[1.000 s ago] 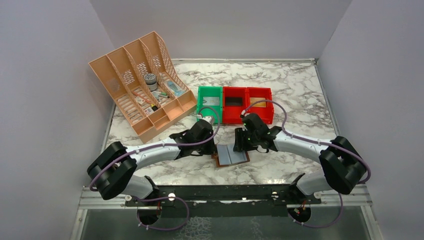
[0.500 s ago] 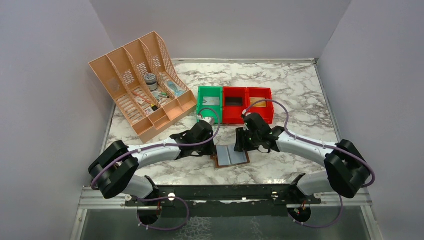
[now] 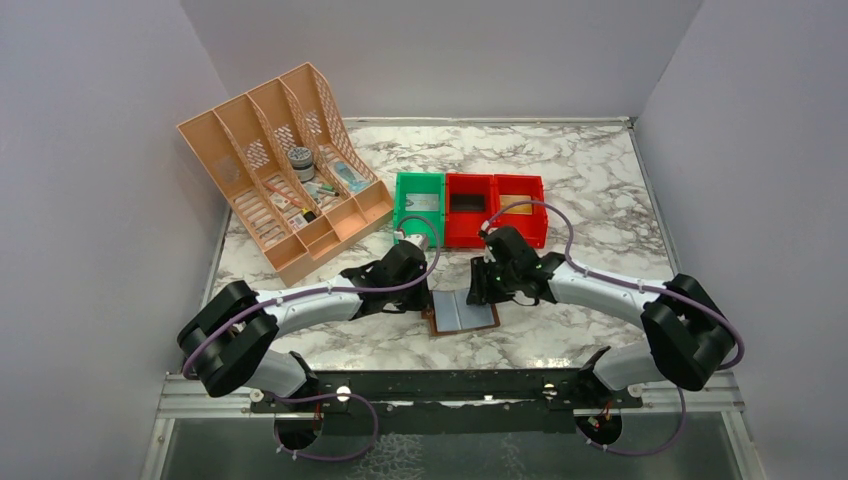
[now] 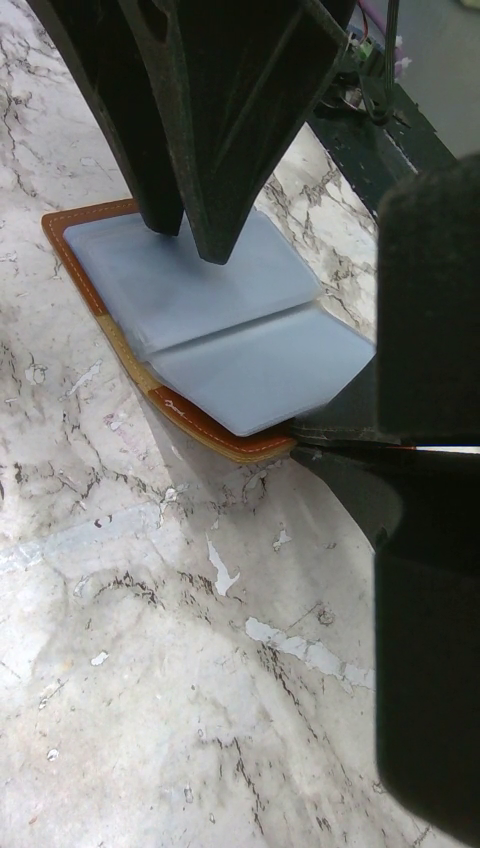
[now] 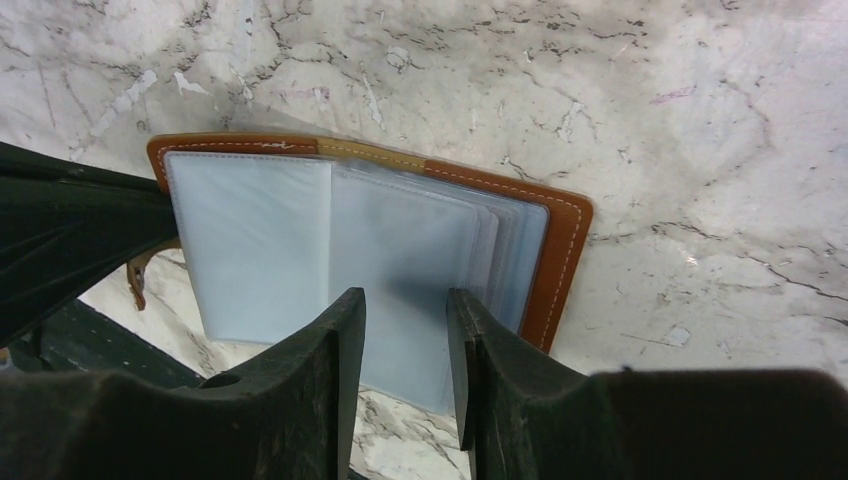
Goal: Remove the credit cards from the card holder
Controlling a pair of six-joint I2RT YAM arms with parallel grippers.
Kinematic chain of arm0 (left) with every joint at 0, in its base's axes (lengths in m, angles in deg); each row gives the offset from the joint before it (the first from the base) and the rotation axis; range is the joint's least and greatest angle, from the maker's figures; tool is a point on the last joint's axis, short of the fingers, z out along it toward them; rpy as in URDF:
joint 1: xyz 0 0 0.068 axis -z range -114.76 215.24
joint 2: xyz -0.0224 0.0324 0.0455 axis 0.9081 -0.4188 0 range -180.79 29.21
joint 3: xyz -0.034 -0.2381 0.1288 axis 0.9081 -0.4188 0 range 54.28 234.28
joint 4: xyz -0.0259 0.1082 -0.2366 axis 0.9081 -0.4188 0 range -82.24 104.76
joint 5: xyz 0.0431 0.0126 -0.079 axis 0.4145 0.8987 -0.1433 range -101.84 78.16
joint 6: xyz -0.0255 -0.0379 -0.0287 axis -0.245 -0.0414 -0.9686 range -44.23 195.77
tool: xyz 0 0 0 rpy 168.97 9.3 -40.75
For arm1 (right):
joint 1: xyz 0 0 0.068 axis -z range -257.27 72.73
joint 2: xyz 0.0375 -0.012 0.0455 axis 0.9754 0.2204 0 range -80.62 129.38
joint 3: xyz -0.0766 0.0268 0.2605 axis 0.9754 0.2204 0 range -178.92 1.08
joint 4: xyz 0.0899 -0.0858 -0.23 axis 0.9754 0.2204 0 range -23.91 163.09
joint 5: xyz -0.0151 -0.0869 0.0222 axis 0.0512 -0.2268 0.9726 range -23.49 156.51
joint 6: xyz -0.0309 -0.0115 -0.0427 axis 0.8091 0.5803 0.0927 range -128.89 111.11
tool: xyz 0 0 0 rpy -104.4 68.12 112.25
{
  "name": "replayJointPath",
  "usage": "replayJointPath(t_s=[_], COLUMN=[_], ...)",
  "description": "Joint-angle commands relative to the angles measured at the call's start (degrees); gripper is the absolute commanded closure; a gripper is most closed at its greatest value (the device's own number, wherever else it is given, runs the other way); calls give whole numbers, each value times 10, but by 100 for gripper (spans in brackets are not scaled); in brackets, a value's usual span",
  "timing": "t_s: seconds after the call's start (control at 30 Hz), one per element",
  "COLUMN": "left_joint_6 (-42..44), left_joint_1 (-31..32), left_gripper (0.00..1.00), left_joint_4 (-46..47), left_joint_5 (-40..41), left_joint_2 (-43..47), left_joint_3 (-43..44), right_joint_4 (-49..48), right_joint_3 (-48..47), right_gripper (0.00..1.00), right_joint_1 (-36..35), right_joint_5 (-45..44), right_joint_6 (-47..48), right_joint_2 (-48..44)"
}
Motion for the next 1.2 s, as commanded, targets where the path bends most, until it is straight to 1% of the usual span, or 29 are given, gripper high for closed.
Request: replayJointPath(t_s=[0.0, 0.17, 0.3, 0.37, 0.47, 0.57, 0.67, 0.8, 0.87, 1.03, 1.17], left_joint_6=[2, 1, 1, 2, 0, -1, -1, 0, -1, 0, -2], left_joint_1=[5, 5, 5, 5, 5, 5, 5, 5, 5, 5, 5], left_gripper=[100, 100, 100, 100, 100, 100, 100, 100, 100, 100, 100], left_joint_4=[7, 10, 12, 12, 12, 13, 14, 15, 17, 20, 21], left_joint_5=[1, -2, -2, -2, 0, 1, 1, -1, -1, -6, -6], left_joint_2=[-6, -7, -9, -8, -5, -5, -7, -10, -12, -18, -16], left_joint_3=[-8, -8, -8, -9, -12, -15, -14, -14, -14, -14, -14], right_joint_4=[-25, -39, -53, -38, -7, 17, 23, 0, -15, -35, -30], right_joint_3=[13, 14, 14, 8, 5, 7, 11, 23, 29, 30, 24], right_gripper=[66, 72, 71, 68, 59, 53, 52, 52, 52, 61, 69], right_joint_1=[-1, -1, -1, -1, -1, -1, -1, 0, -1, -1, -1], right_joint_5=[20, 49, 68, 54, -4, -42, -43, -13, 8, 29, 25], right_joint_6=[-5, -9, -18, -23, -30, -26, -18, -20, -22, -22, -16], right_joint_2=[-14, -29, -29, -25, -35, -46, -45, -25, -17, -16, -25])
